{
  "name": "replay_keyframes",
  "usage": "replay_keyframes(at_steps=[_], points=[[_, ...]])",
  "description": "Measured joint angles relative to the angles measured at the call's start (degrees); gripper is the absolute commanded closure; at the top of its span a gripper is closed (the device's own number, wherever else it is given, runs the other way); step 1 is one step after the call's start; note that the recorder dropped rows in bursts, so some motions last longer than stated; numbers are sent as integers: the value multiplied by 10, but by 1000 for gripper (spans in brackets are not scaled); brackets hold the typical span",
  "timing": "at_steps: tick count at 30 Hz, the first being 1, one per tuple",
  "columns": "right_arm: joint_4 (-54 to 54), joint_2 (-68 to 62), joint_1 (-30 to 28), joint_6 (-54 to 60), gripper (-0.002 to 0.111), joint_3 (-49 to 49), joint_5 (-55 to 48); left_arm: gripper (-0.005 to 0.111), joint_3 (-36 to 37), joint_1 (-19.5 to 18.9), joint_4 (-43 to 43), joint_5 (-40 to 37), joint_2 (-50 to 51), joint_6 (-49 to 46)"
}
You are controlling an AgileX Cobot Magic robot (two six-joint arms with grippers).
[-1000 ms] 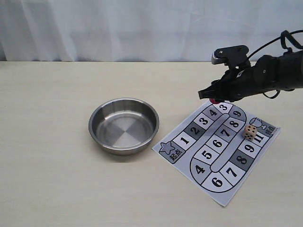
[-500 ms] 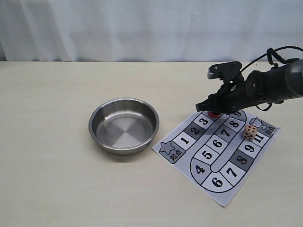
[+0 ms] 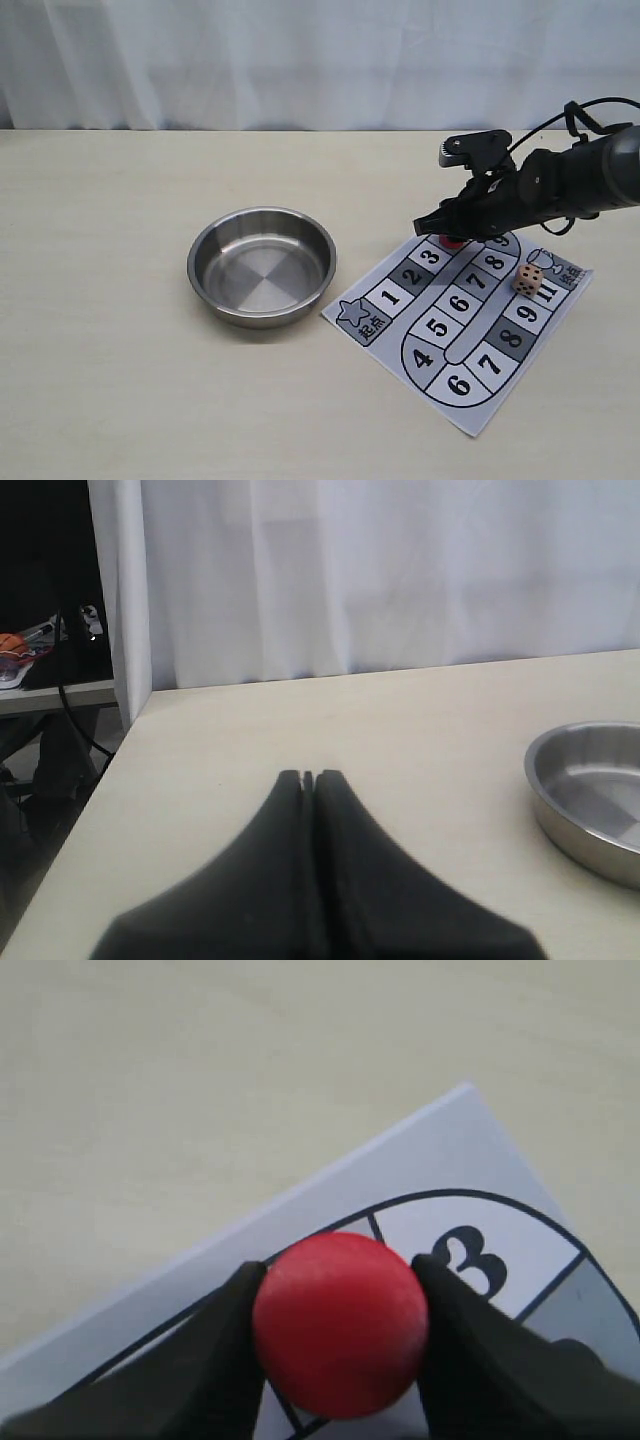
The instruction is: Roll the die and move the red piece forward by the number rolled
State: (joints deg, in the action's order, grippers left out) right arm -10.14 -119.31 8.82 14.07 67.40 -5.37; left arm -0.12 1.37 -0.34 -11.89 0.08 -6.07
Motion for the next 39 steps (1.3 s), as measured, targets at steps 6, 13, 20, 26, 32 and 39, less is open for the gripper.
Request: replay_keyframes(at_steps=[6,13,20,26,32,39], points=[[0,0,0,-1,44,0,-3,107,0,0,0,0,0,0],[0,13,0,-11,43,0,-5,107,0,0,0,0,0,0],[-1,56,0,-16,43,0,-49,107,0,0,0,0,0,0],[-1,103,0,-27,44,-1,-116,107,0,0,0,0,0,0],[-1,147,-5,-30,73,-1,-158,107,0,0,0,0,0,0],[29,171,-6,-32,104,-1,-190,107,0,0,0,0,0,0]])
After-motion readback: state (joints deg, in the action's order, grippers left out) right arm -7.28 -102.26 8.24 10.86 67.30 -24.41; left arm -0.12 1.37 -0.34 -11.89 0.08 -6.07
